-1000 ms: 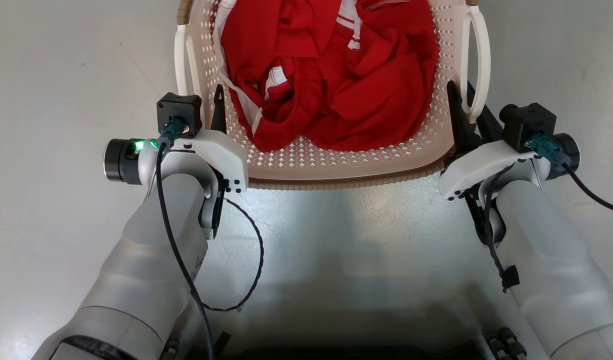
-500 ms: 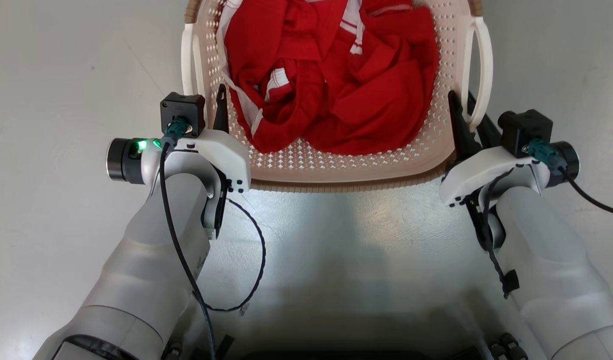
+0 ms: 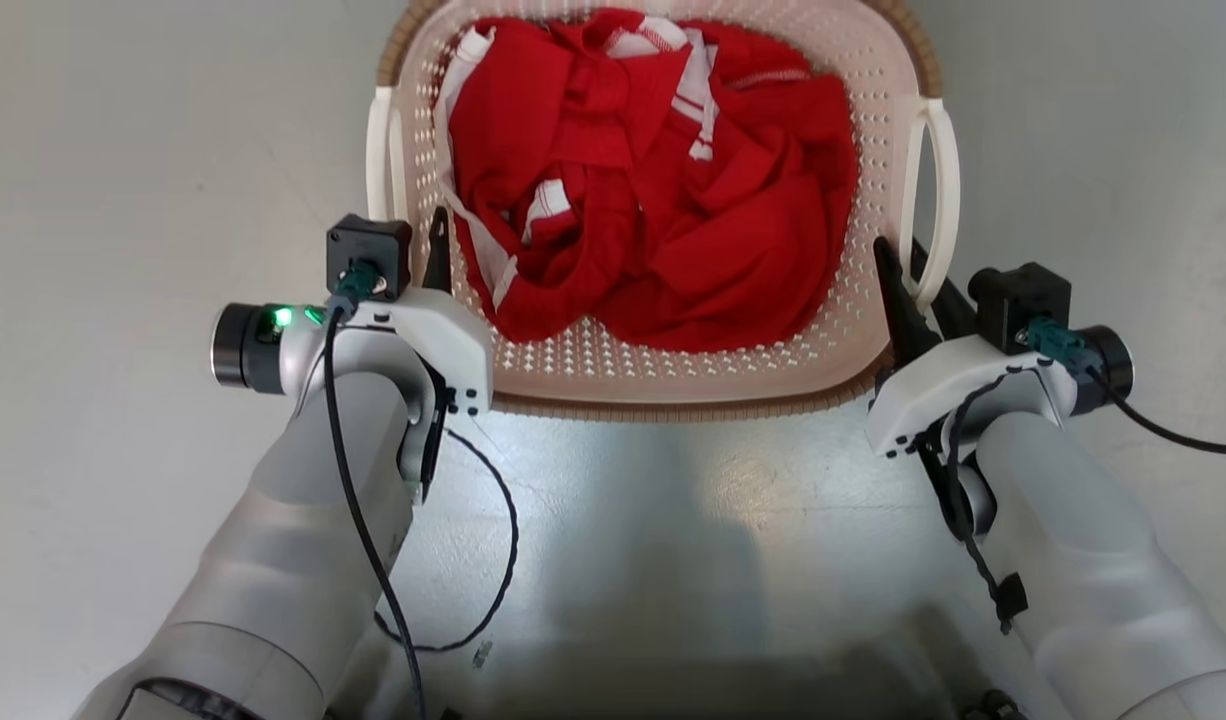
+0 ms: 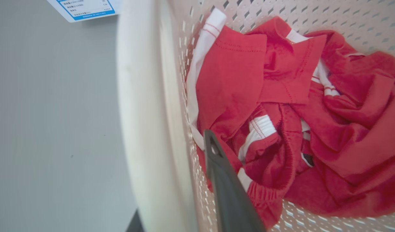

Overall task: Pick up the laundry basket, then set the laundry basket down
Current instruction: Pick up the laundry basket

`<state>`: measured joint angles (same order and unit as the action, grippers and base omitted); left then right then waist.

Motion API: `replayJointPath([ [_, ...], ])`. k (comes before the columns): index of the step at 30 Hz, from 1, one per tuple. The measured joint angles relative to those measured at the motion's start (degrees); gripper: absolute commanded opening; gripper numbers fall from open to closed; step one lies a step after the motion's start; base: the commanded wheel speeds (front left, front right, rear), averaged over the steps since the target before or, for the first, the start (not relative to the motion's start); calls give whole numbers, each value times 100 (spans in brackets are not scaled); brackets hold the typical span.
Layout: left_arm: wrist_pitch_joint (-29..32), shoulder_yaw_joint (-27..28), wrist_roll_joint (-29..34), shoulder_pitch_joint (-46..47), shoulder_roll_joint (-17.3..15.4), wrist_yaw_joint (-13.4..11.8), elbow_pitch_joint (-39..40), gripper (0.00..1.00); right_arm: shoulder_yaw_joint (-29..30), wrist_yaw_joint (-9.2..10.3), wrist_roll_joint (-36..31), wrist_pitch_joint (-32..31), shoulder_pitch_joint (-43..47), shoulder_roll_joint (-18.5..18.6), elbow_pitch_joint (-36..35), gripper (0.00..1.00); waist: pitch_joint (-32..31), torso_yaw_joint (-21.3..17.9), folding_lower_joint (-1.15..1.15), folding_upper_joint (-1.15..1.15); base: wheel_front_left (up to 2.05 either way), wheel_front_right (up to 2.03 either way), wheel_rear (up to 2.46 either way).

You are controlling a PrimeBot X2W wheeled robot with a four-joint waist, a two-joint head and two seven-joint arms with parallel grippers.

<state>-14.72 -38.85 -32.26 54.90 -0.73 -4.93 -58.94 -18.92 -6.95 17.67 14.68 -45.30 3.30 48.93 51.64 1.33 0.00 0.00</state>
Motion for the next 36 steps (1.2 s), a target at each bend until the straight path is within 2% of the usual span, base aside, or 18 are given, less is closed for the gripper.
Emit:
replayJointPath([
  [15,0,-337,-175,-399,47,97,-101,0,186,-11,148,-4,417,-96,233,0,-642,-3,0,0,0,0,0],
  [36,115,-787,-790,-994,101,299,-292,0,104,-42,353,-5,982,-190,656,0,-1587,21,0,0,0,0,0],
])
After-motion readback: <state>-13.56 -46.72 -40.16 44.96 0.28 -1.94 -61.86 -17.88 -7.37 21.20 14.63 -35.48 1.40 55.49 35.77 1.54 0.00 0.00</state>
